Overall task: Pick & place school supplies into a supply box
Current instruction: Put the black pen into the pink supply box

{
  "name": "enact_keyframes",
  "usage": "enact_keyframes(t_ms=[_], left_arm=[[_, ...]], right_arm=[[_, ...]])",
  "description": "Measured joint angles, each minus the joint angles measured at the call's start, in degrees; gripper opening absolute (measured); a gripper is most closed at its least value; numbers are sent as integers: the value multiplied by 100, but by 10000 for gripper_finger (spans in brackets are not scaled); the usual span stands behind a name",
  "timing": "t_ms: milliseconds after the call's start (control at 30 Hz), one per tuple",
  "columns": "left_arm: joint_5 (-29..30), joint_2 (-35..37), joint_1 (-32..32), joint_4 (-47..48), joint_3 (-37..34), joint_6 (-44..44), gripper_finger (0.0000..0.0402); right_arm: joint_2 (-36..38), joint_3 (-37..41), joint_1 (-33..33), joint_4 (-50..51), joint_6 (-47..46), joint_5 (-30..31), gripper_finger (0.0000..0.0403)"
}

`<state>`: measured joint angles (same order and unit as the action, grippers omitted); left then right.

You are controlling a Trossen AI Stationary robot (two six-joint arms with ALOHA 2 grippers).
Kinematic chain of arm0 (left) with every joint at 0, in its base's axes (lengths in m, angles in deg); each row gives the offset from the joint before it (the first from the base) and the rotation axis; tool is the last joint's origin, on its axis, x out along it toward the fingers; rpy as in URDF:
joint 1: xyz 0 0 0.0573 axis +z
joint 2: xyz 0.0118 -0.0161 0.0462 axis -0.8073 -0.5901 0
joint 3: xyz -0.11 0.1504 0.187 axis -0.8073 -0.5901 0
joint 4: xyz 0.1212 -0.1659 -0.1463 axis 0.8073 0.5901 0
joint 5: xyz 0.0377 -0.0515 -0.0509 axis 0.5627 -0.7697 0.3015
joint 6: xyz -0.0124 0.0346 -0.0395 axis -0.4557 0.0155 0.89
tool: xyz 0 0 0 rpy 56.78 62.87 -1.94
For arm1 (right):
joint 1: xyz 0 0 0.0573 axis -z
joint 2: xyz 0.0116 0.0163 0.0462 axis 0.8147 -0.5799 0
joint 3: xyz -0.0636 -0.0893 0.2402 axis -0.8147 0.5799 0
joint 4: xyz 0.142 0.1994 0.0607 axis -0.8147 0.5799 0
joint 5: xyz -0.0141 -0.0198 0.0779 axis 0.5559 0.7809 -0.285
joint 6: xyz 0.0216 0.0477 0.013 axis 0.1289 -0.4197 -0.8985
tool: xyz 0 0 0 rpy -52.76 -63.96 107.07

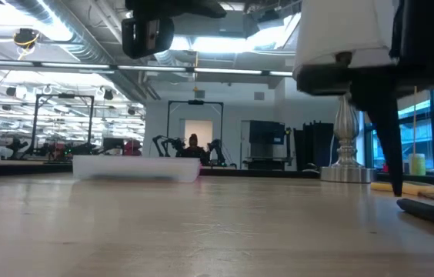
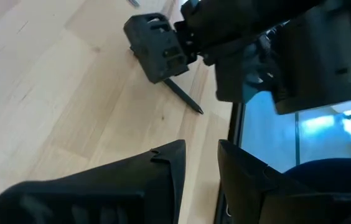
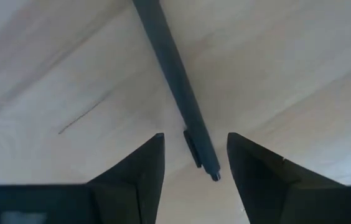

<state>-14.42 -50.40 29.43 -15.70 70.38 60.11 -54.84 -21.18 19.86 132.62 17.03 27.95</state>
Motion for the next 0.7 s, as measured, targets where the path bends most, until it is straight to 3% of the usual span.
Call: enact_keyframes(t_ms=[367,700], left_arm=[[132,0,0,2,0,-13,86],[132,0,-2,2,0,-15,86]], right_arm=[[-332,-30,148,93,-54,158,174],[-352,-13,213,72,-79,-292,92]])
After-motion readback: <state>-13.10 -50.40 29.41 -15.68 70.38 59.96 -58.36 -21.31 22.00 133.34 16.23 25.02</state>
